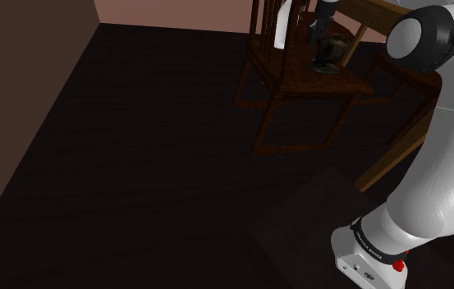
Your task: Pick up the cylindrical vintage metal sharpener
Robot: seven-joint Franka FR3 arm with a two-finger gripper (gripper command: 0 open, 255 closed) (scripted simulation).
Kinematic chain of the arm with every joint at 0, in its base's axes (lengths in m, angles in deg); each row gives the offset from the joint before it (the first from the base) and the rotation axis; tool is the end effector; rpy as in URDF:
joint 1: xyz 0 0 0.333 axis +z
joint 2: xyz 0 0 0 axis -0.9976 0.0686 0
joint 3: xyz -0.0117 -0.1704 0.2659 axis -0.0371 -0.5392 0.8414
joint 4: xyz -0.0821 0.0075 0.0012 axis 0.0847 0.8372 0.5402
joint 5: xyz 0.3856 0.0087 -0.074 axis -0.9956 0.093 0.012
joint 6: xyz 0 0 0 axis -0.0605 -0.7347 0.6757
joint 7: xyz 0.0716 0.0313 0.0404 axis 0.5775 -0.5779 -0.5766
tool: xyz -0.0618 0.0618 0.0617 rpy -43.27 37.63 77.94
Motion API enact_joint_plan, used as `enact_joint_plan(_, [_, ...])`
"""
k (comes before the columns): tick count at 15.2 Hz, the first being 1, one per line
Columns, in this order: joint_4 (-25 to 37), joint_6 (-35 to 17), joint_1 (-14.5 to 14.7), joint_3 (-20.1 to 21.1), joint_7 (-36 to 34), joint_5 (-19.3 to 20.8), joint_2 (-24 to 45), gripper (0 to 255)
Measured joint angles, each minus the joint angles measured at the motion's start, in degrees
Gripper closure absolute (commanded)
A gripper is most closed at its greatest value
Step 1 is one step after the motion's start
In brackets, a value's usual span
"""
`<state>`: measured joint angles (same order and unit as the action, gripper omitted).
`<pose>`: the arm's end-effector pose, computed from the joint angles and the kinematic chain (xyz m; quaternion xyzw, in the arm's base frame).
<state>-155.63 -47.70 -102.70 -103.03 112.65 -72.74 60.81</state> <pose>0.6219 -0.3293 0.5376 0.9957 0.0094 -0.0017 0.0920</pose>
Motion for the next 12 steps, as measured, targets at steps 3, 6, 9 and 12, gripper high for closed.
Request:
enact_joint_plan(3, [0.0,-0.1,0.0,0.0,0.0,0.0,0.0,255])
enact_joint_plan(6, [0.0,-0.1,0.0,0.0,0.0,0.0,0.0,255])
enact_joint_plan(9, [0.2,0.3,0.0,0.0,0.0,0.0,-0.1,255])
enact_joint_plan(12, [3.0,2.6,-0.3,0.0,0.4,-0.2,0.4,255])
